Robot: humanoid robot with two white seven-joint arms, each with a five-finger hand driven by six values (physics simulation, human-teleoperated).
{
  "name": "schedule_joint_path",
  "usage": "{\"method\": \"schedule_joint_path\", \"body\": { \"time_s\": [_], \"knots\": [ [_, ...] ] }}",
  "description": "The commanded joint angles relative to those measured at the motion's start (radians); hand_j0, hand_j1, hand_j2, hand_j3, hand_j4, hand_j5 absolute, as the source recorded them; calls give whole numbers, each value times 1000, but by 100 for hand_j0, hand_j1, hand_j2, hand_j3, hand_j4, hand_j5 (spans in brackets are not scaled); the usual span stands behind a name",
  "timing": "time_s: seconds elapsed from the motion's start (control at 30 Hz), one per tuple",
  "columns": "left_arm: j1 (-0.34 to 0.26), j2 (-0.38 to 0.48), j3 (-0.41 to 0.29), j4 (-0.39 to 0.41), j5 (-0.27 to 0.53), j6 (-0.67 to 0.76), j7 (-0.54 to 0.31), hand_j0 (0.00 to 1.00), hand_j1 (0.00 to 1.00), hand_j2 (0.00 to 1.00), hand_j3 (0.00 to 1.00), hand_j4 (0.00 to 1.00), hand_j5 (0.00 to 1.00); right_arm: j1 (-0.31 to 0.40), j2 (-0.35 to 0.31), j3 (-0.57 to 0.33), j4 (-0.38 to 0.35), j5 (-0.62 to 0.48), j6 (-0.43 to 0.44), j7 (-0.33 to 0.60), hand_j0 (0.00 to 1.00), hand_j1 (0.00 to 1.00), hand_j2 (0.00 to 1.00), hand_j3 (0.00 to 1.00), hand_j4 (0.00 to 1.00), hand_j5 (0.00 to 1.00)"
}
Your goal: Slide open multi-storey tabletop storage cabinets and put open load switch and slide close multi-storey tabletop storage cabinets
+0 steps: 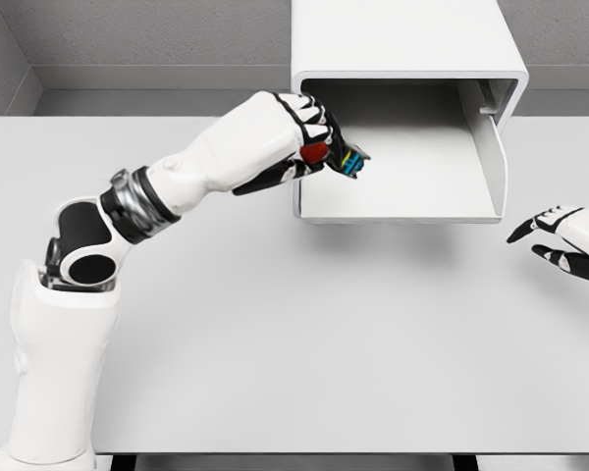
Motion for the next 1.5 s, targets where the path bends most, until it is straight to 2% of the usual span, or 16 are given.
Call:
{"method": "schedule_joint_path", "body": {
  "time_s": [0.0,0.27,0.53,0.73,0.83,0.93,1.17,1.3,1.37,1.43,1.47],
  "knots": [
    [0,-25,-8,2,-25,3,1,38,38,38,38,38,38,3,-1,1,-4,-7,0,2,56,56,56,56,56,56],
    [-6,-42,-10,24,-81,3,1,38,38,38,38,38,38,20,-1,1,-3,-5,0,-1,57,57,57,57,57,57],
    [-26,-42,-45,65,-114,3,1,38,38,38,38,38,38,34,-1,-1,-7,-7,0,-1,58,58,58,58,58,58],
    [-34,-42,-77,88,-125,3,1,38,38,38,38,38,38,37,0,4,-43,-7,0,-1,58,58,58,58,58,58],
    [-48,-42,-91,108,-125,3,1,38,38,38,38,38,38,54,0,4,-84,-5,0,-1,59,59,59,59,59,59],
    [-55,-42,-98,130,-125,3,1,38,38,38,38,38,38,61,2,5,-107,-5,0,-1,62,62,62,62,62,62],
    [-86,-42,-131,154,-141,3,1,39,39,39,39,39,39,92,2,2,-130,-5,0,-4,62,62,62,62,62,62],
    [-92,-42,-132,156,-141,3,1,51,51,51,51,51,51,92,3,2,-130,-5,0,-6,62,62,62,62,62,62],
    [-92,-42,-129,156,-141,3,1,65,65,65,65,65,65,92,3,2,-130,-5,0,-6,62,62,62,62,62,62],
    [-92,-42,-129,156,-141,3,1,74,74,74,74,74,74,94,3,2,-131,-5,0,-6,62,62,62,62,62,62],
    [-92,-42,-129,156,-141,3,1,75,75,75,75,75,75,94,3,2,-131,-5,0,-6,62,62,62,62,62,62]
  ]
}}
